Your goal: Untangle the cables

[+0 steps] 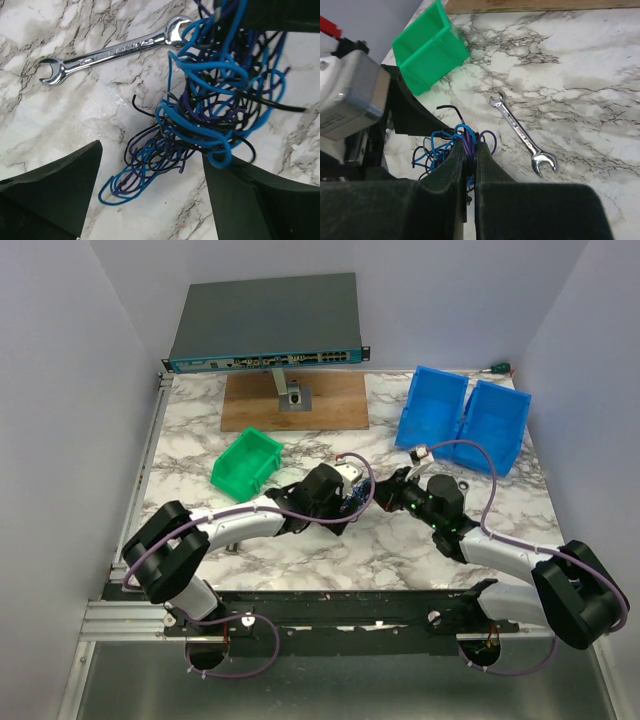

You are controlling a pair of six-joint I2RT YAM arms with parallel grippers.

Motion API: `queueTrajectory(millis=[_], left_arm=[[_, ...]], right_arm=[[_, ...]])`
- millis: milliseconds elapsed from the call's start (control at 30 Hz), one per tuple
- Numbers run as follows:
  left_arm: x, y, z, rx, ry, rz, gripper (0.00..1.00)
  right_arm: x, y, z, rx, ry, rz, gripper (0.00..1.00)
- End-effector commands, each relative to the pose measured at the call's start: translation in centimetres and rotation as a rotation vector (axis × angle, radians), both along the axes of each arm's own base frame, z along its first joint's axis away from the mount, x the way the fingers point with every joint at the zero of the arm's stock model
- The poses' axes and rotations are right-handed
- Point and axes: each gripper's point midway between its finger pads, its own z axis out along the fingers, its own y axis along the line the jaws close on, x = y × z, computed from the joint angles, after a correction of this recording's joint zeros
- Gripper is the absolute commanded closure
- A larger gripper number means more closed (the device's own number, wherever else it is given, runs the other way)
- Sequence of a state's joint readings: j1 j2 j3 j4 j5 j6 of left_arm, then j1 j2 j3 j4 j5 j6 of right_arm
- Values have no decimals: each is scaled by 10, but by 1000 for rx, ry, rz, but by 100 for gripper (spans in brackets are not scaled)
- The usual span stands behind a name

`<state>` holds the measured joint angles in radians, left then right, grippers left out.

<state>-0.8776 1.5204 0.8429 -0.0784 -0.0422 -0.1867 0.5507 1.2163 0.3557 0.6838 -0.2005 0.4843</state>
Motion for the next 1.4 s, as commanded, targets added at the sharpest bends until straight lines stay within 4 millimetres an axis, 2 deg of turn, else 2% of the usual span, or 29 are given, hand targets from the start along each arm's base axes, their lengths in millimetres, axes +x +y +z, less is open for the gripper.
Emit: queueTrajectory(millis=[0, 167, 233, 300, 367, 433, 467, 533, 667, 733, 767, 967, 1233, 1300, 1367], left_arm=[[3, 10, -12, 99, 11, 8, 18], [-8, 2, -18, 81, 68, -50, 23], [-14, -3, -21, 71, 96, -82, 32], [-15, -5, -23, 76, 110, -91, 46], [-13, -4, -26, 91, 114, -89, 68], [-11, -4, -26, 101, 111, -81, 95], [-10, -3, -26, 103, 107, -76, 100], [-10, -1, -22, 93, 94, -62, 100], [-2, 11, -13, 46, 60, 2, 100], [0, 15, -9, -12, 82, 18, 100], [0, 17, -9, -41, 103, 24, 100], [10, 33, -8, -131, 165, 84, 100], [26, 66, -10, -151, 167, 249, 100], [27, 70, -11, -157, 167, 264, 100], [28, 71, -12, -154, 171, 268, 100]], right_arm=[[-3, 3, 6, 21, -24, 19, 99], [1, -7, 11, 30, -39, -47, 99], [1, -11, 13, 31, -50, -63, 99], [2, -13, 15, 30, -54, -78, 99], [1, -14, 16, 32, -57, -82, 99], [2, -16, 16, 32, -60, -93, 99], [3, -19, 16, 30, -59, -107, 99], [10, -31, 13, 19, -52, -191, 99], [35, -105, -11, -67, 41, -651, 99], [35, -135, -21, -104, 83, -825, 99], [35, -142, -23, -114, 93, -869, 99], [37, -140, -26, -126, 105, -867, 99], [32, -173, -29, -105, 123, -1081, 99], [31, -177, -29, -94, 124, -1108, 99], [32, -173, -29, -83, 128, -1087, 97]])
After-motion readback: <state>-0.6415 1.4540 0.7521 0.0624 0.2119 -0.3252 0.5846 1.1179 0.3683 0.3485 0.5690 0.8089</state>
